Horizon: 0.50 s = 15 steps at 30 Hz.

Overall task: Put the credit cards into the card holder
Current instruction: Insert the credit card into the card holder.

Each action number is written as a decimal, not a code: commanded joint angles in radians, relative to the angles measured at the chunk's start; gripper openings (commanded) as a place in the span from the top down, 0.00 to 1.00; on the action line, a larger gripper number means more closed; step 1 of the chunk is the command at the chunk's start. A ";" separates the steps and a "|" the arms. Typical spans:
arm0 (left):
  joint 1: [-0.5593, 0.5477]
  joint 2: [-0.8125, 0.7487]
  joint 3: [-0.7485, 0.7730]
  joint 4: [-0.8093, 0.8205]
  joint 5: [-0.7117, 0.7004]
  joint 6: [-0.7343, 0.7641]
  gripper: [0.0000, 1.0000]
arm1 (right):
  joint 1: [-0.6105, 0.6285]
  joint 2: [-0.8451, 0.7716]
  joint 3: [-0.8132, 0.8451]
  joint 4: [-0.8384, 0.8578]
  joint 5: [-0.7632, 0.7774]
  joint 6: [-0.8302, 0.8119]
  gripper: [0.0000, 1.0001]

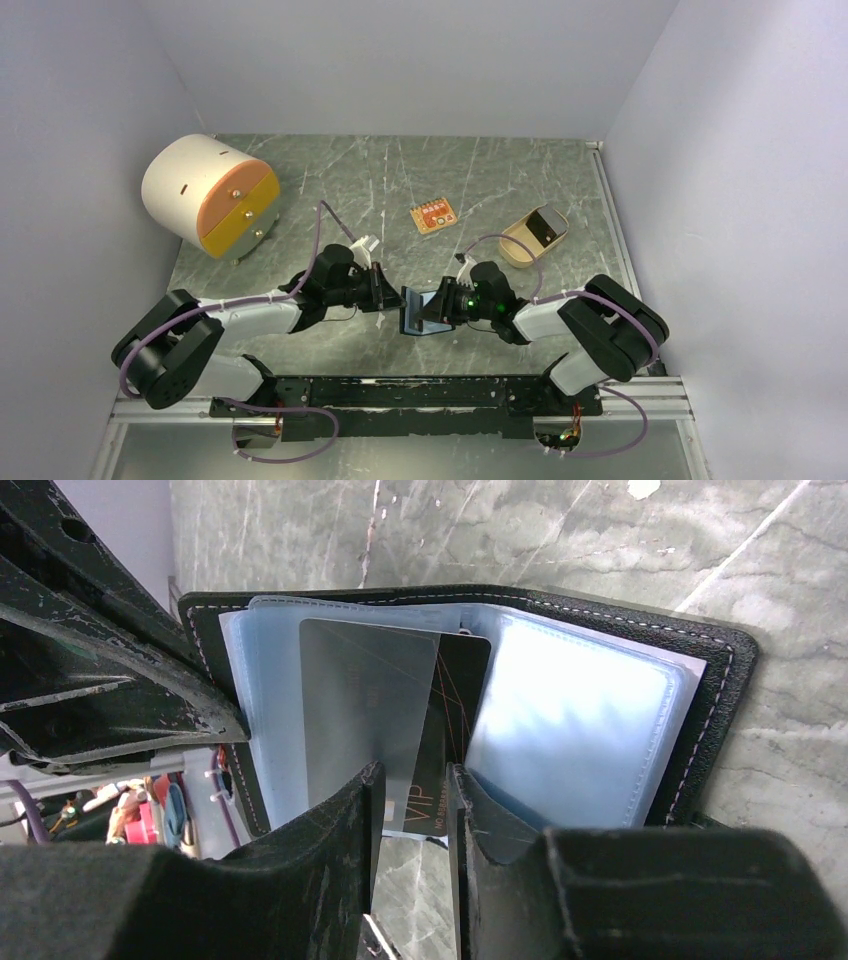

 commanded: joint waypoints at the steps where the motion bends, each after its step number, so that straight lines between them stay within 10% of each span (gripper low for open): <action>1: -0.003 0.007 -0.002 0.056 0.020 0.014 0.91 | 0.009 0.010 0.008 0.039 -0.009 0.008 0.67; 15: -0.003 0.023 -0.003 0.070 0.024 0.009 0.91 | 0.008 0.012 0.014 0.016 -0.005 0.002 0.67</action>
